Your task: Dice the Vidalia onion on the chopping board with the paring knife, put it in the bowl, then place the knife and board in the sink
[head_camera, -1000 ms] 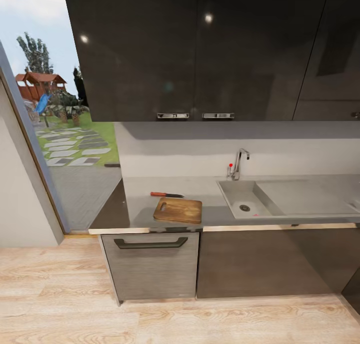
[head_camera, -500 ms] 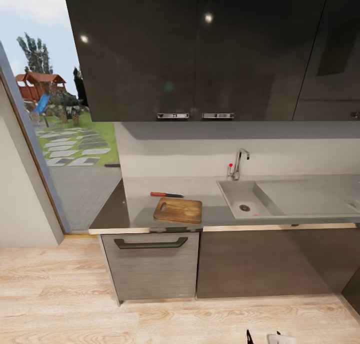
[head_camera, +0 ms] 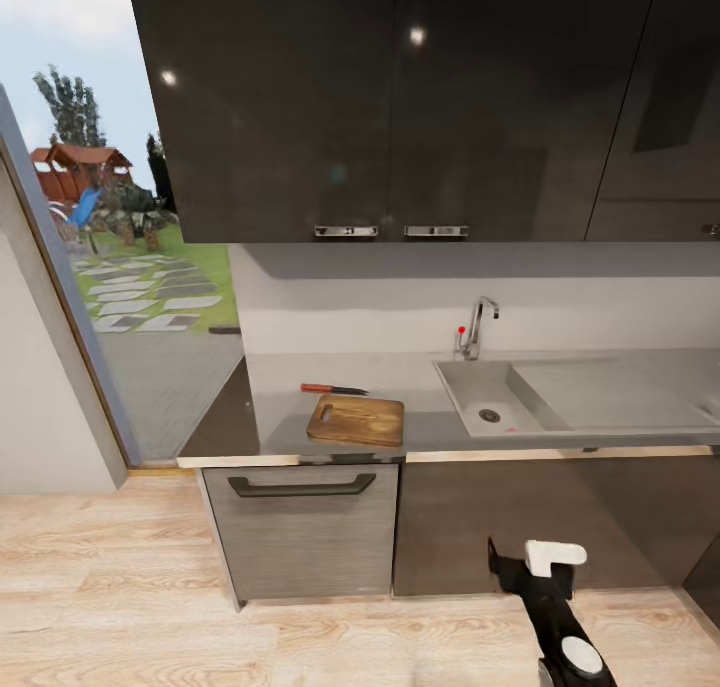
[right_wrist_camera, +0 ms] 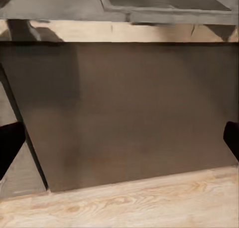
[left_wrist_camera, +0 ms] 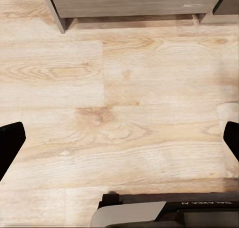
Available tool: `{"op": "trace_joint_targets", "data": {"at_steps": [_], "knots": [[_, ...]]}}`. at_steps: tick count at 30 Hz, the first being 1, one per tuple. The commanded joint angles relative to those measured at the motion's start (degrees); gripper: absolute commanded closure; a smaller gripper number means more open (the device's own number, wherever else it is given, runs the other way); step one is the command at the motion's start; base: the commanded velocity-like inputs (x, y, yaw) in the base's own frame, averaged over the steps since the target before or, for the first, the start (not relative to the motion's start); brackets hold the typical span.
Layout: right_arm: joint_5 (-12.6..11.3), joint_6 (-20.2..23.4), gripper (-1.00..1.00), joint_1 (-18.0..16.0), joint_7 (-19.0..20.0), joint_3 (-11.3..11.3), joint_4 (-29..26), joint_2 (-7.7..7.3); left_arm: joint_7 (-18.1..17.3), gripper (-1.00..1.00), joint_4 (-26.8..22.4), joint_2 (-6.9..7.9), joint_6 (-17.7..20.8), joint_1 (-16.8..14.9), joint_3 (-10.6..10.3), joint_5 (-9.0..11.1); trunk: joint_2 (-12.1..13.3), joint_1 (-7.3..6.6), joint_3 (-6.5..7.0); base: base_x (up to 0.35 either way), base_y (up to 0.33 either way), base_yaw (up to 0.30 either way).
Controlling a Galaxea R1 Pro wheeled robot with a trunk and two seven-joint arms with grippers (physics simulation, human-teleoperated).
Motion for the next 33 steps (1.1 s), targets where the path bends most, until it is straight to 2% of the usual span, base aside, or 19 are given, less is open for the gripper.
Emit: {"op": "trace_joint_targets", "data": {"at_steps": [1,4,6,8,9,11,13,14,16,17,18,19,20,22,25,28,29,30,33], "knots": [[-0.01,1.4,-1.0,-0.89,-0.37,0.07,-0.75,0.01,-0.06,-1.0,-0.08,0.02,-0.09,0.09,-0.03,0.02,-0.04,0.02,-0.03,0.0,0.0,0.0],[-0.12,8.26,-1.0,-7.59,-1.55,0.18,-2.37,0.17,-0.11,-1.0,-0.18,0.04,-0.11,0.25,-0.06,0.02,-0.04,0.02,-0.03,0.0,0.0,0.0],[-0.14,10.83,-1.0,-10.03,-1.82,0.21,-2.55,0.23,-0.12,-1.0,-0.23,0.05,-0.19,0.29,-0.07,0.02,-0.04,0.02,-0.03,0.0,0.0,0.0],[-0.16,15.47,-1.0,-15.07,-2.14,0.29,-2.65,0.38,-0.09,-1.0,-0.31,0.05,-0.48,0.35,-0.09,0.02,-0.04,0.02,-0.03,0.0,0.0,0.0],[-0.16,16.46,-1.0,-16.35,-2.19,0.34,-2.55,0.45,-0.08,-1.0,-0.32,0.05,-0.52,0.36,-0.09,0.02,-0.04,0.02,-0.03,0.0,0.0,0.0],[-0.17,19.58,-1.0,-21.66,-2.31,0.94,-0.88,1.28,-0.06,-1.0,-0.35,0.05,-0.63,0.38,-0.09,0.02,-0.04,0.02,-0.03,0.0,0.0,0.0],[-0.16,21.29,-1.0,-27.63,-2.48,1.89,3.34,2.76,-0.05,-1.0,-0.32,0.03,-0.68,0.39,-0.09,0.02,-0.04,0.02,-0.03,0.0,0.0,0.0],[-0.14,21.52,-1.0,-29.23,-2.59,2.11,4.82,3.16,-0.05,-1.0,-0.31,0.02,-0.69,0.43,-0.09,0.02,-0.04,0.02,-0.03,0.0,0.0,0.0],[-0.11,22.07,-1.0,-36.23,-3.2,2.93,12.31,4.83,-0.04,-1.0,-0.29,-0.01,-0.7,1.1,-0.09,0.02,-0.04,0.02,-0.03,0.0,0.0,0.0],[-0.03,22.17,-1.0,-46.93,-3.72,4.24,24.76,7.43,0.11,-1.0,-0.83,-0.03,-0.66,2.08,-0.09,0.04,-0.04,0.02,-0.03,0.0,0.0,0.0],[0.08,22.11,-1.0,-51.2,-3.81,4.71,29.8,8.36,0.19,-1.0,-1.09,-0.03,-0.6,2.29,-0.09,0.06,-0.04,0.02,-0.03,0.0,0.0,0.0],[0.23,22.06,-1.0,-55.04,-3.87,5.02,34.24,9.19,0.23,-1.0,-1.18,-0.08,-0.51,2.43,-0.09,0.11,-0.04,0.02,-0.03,0.0,0.0,0.0],[0.3,22.01,-1.0,-56.75,-3.89,5.14,36.15,9.61,0.25,-1.0,-1.17,-0.11,-0.48,2.48,-0.09,0.13,-0.04,0.02,-0.03,0.0,0.0,0.0],[0.57,21.94,-1.0,-62.56,-3.95,5.47,42.66,11.75,0.35,-1.0,-1.02,-0.31,-0.31,2.62,-0.09,0.17,-0.04,0.02,-0.03,0.0,0.0,0.0],[0.75,22.17,-1.0,-64.73,-3.81,5.68,44.91,11.87,0.38,-1.0,0.24,-0.48,-0.22,2.66,-0.08,0.19,-0.04,0.02,-0.03,0.0,0.0,0.0],[2.36,23.73,-1.0,-65.51,-2.51,7.19,45.12,11.87,0.38,-1.0,2.39,-0.66,-0.19,2.68,-0.02,0.22,-0.04,0.02,-0.03,0.0,0.0,0.0],[2.92,24.46,-1.0,-65.59,-1.13,7.85,45.12,11.87,0.35,-1.0,2.81,-0.66,-0.19,2.68,0.02,0.25,-0.04,0.02,-0.03,0.0,0.0,0.0],[3.63,25.21,-1.0,-65.65,2.81,8.71,45.08,11.87,0.31,-1.0,3.59,-0.67,-0.19,2.68,0.1,0.3,-0.04,0.02,-0.03,0.0,0.0,0.0],[4.64,25.71,-1.0,-65.69,9.29,9.33,45.05,11.87,0.26,-1.0,4.48,-0.71,-0.18,2.68,0.19,0.44,-0.04,0.02,-0.03,0.0,0.0,0.0]]}}
